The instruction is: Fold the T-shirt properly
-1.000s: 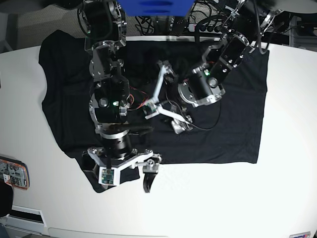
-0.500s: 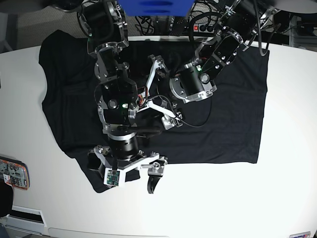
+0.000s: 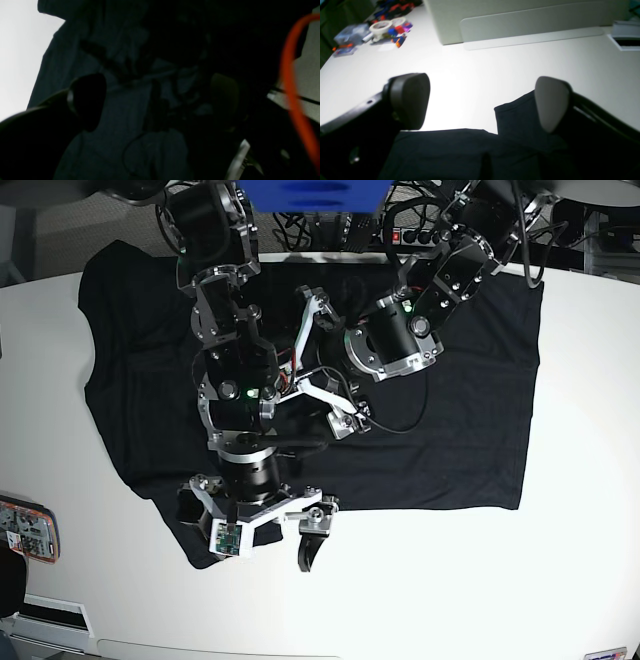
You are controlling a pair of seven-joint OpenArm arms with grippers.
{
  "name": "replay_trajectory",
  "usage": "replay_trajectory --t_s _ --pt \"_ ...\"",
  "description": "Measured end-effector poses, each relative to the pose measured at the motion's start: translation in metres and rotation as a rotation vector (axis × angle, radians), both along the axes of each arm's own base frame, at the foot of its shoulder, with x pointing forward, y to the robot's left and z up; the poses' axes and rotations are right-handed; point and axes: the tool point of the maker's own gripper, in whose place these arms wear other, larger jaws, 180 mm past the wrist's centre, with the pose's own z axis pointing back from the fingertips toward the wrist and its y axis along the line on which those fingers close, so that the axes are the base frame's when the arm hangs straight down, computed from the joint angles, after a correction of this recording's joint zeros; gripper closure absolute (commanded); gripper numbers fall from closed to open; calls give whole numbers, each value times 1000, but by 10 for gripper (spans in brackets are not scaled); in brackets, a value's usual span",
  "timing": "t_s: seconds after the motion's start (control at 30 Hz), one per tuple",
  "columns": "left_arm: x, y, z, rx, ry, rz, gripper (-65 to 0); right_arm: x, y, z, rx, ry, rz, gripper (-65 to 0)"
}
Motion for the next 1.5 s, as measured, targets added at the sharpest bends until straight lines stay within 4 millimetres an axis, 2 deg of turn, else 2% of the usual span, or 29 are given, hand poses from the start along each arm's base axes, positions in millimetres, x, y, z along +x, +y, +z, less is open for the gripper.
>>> replay_trajectory --t_s 0.03,0.1,0.23,0.4,0.53,0.63,0.73,0.83,0.9,0.97,1.1,1.2,1.33,1.5 --pt "0 0 2 -2 -5 0 -645 0 0 0 0 1 -1 -650" --pt "1 1 2 -2 -7 3 -577 0 0 0 3 0 1 -650" --pt "2 1 3 -1 -8 3 -481 0 0 0 4 1 1 -650" --pt "1 -2 9 -77 26 4 -410 0 1 0 4 0 3 -650" --pt "15 15 9 -90 22 72 -398 1 0 2 8 -5 1 -650" --pt "28 43 6 -72 8 128 -398 2 -7 -1 -11 1 1 -650" --pt "27 63 -1 -62 24 145 -398 5 -20 -1 1 1 -36 -650" --pt "35 82 2 -60 1 161 -399 8 -31 1 38 3 -77 -650" --pt "40 97 2 -41 -15 177 -399 10 -33 4 64 0 -85 -650" --pt "39 103 4 -49 -20 183 -399 11 -32 5 58 -7 -69 -650" --pt "34 107 -1 -40 -7 180 -399 10 -41 0 45 6 -81 -650" --pt "33 102 2 -66 -11 160 -399 12 -50 3 8 -11 -95 -650" --pt "26 102 -3 -69 12 161 -399 9 -51 -5 4 14 -91 -650" --pt "27 98 1 -100 -10 163 -399 9 -52 2 5 -8 -92 -650"
